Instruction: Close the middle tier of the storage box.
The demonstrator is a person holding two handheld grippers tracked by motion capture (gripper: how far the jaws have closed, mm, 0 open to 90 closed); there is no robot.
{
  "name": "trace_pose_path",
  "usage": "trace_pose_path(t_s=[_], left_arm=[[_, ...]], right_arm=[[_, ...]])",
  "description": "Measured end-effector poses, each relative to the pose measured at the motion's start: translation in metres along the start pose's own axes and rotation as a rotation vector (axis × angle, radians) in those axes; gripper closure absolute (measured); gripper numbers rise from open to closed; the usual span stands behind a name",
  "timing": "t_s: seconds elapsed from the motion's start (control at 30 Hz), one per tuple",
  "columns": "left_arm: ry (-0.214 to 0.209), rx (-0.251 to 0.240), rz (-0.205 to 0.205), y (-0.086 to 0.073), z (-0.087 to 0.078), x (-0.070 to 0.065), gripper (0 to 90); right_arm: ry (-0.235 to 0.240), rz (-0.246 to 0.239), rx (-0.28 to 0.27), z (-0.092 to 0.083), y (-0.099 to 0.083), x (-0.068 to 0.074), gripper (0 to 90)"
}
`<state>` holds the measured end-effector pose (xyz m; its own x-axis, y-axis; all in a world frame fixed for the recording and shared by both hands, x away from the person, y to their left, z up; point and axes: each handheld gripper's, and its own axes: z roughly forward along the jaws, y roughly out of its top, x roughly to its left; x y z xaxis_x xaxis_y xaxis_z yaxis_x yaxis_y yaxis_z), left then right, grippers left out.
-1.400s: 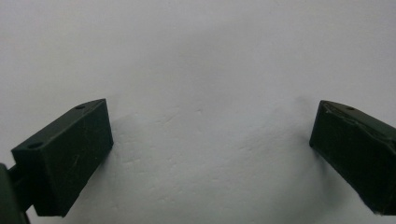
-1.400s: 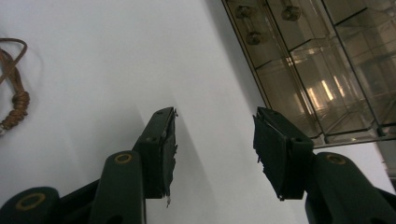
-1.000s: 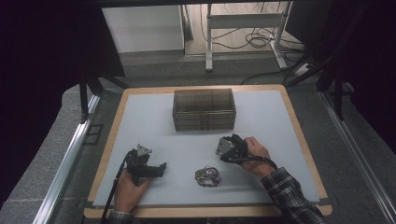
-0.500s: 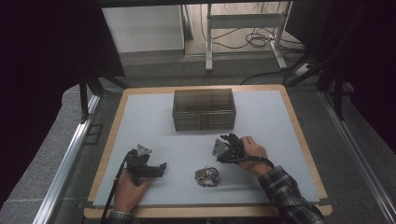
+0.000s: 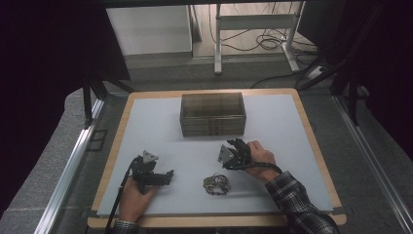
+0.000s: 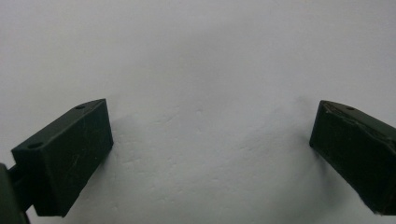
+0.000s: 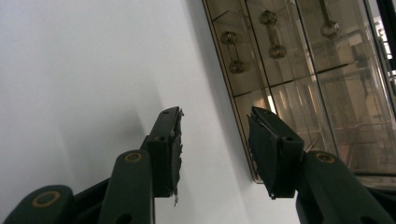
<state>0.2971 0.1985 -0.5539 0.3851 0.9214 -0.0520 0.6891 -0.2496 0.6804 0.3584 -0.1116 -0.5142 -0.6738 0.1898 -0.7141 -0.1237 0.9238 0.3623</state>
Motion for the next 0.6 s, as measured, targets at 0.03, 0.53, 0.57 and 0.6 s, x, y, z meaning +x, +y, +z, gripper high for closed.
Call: trace_pose_path(t_s=[0.03,0.53,0.57,0.6], left_arm=[[0.0,0.0,0.0,0.0,0.0,0.0,0.0],[0.0,0.0,0.0,0.0,0.0,0.0,0.0],[0.0,0.0,0.0,0.0,0.0,0.0,0.0],[0.0,0.0,0.0,0.0,0.0,0.0,0.0]], right_arm=[[-0.002,-0.005,-0.001,0.0004,0.0004,0.0,53.8],[-0.053,-0.059,0.008,0.0067,0.0073,0.0013,56.1],[-0.053,-0.059,0.008,0.0067,0.0073,0.0013,56.1],[-0.057,-0.064,0.009,0.007,0.0077,0.0016,56.3]])
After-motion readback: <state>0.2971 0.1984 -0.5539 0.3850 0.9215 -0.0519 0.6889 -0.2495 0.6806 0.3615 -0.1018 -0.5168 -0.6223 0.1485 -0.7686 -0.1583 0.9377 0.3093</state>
